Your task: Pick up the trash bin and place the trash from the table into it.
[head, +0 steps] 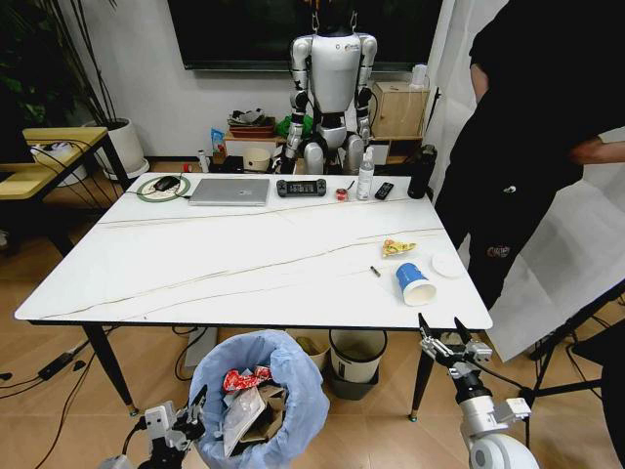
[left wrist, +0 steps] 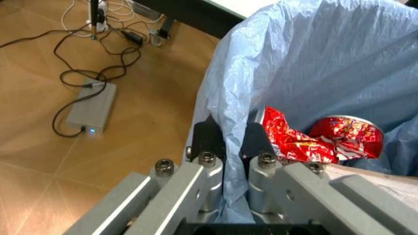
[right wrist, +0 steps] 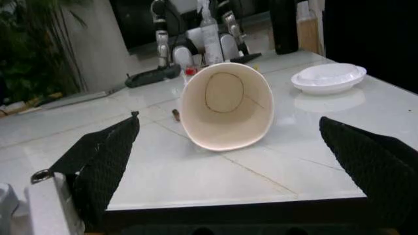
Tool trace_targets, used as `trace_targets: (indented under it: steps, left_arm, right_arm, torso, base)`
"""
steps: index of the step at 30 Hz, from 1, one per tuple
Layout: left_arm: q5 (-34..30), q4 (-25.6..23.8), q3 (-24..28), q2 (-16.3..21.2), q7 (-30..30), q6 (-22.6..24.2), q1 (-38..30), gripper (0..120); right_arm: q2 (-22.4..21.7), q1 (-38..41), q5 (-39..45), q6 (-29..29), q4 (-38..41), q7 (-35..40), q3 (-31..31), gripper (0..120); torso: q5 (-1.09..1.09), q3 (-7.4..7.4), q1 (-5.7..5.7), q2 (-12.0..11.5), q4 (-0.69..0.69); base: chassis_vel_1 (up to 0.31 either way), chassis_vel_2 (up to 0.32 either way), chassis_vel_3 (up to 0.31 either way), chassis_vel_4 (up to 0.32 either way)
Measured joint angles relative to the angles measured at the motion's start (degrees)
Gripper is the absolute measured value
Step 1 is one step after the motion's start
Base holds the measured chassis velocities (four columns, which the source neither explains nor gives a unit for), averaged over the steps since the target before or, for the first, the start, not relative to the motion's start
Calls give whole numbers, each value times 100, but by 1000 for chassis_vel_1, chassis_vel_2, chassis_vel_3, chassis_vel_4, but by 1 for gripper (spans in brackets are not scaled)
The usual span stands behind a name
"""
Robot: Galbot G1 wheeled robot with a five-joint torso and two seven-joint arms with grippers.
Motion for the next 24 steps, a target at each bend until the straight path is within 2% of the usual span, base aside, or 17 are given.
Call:
trace_targets:
  steps: [10,24]
  left_arm:
    - [41,-10,-70,-66,1,-20,35,0]
    - [72,-116,-159,-167,-27,-19,69,0]
  right_arm:
    - [-373,439,92,-603,85,415,-458,100]
    - [-680,1084,366,-867,-213,523,-964,100]
  torso:
    - [-1,0,0,0,0]
    - [-1,0,0,0,0]
  base:
    - [0,0,0,0]
    - [0,0,0,0]
